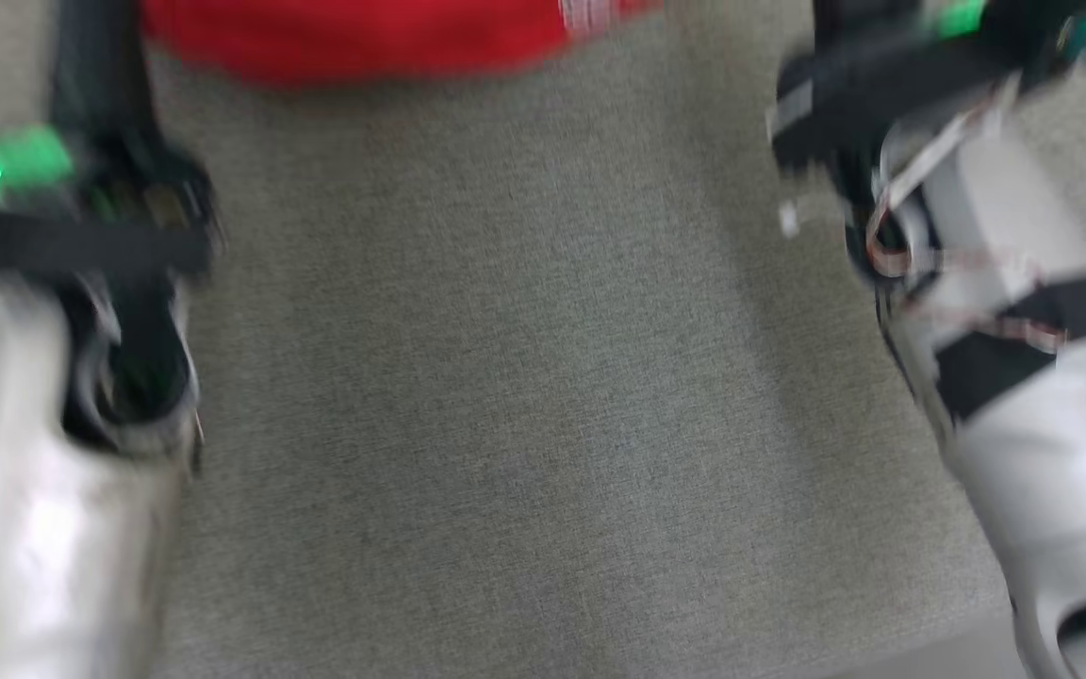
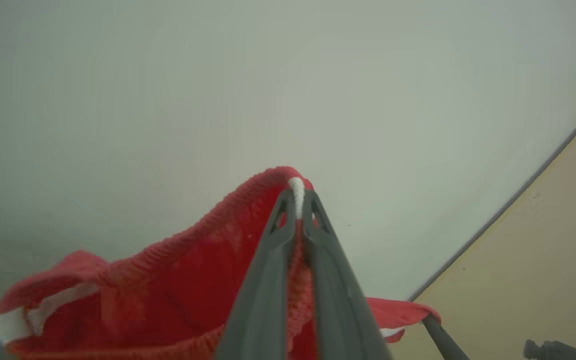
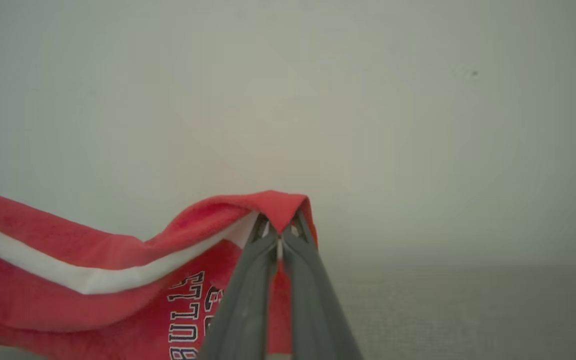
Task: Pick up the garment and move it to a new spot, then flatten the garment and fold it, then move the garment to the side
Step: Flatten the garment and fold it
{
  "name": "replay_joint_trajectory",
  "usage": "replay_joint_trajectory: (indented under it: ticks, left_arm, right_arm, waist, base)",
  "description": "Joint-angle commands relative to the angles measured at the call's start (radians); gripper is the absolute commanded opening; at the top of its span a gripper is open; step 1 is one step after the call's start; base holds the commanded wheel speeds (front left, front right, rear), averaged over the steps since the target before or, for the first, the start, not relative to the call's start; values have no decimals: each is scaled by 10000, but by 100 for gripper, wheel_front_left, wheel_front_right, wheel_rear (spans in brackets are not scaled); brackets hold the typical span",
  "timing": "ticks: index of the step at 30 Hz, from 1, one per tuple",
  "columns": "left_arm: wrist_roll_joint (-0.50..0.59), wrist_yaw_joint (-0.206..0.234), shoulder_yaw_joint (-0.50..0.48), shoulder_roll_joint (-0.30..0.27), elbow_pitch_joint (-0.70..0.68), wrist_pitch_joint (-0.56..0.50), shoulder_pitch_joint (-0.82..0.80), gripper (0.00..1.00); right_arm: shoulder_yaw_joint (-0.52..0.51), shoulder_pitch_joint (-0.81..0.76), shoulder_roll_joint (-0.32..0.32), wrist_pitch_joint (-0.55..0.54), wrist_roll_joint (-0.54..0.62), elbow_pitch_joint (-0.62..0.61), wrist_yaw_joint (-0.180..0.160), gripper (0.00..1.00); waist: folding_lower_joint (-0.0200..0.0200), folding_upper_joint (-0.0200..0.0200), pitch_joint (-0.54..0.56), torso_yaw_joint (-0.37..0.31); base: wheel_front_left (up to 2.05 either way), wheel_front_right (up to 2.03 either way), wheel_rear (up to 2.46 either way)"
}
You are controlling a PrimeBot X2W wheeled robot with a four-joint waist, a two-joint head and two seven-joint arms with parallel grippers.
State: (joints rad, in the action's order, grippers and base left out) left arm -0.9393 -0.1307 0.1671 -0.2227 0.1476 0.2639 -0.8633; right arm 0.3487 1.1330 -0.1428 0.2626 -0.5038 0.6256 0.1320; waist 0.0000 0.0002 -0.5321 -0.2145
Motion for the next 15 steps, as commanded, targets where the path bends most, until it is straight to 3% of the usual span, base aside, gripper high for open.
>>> replay_joint_trajectory:
  ticks: [1,2,8,15]
  left_arm:
    - [-31,10,-28,44,-345,3,925,0]
    - [-56,9,-156,168,-662,3,2093,0]
    - [-389,8,632,99,-996,4,4903,0]
    - [-631,9,1612,-366,-539,5,6434,0]
  right_arm:
    - [220,-788,-355,-137,-338,-173,-26,0]
    - [420,-1645,-665,-647,-705,-461,-25,0]
    - [441,-4288,-1537,-2648,-1474,-1812,-27,0]
    - [-352,-6805,-1898,-4706,-1737,-3453,-25,0]
  waist:
    - [0,-2,1142,543]
    - [0,-2,1586,610]
    - [0,-2,2863,742]
    - [0,-2,3675,853]
  base:
    - [0,0,0]
    - [0,0,0]
    - [0,0,0]
    - [0,0,0]
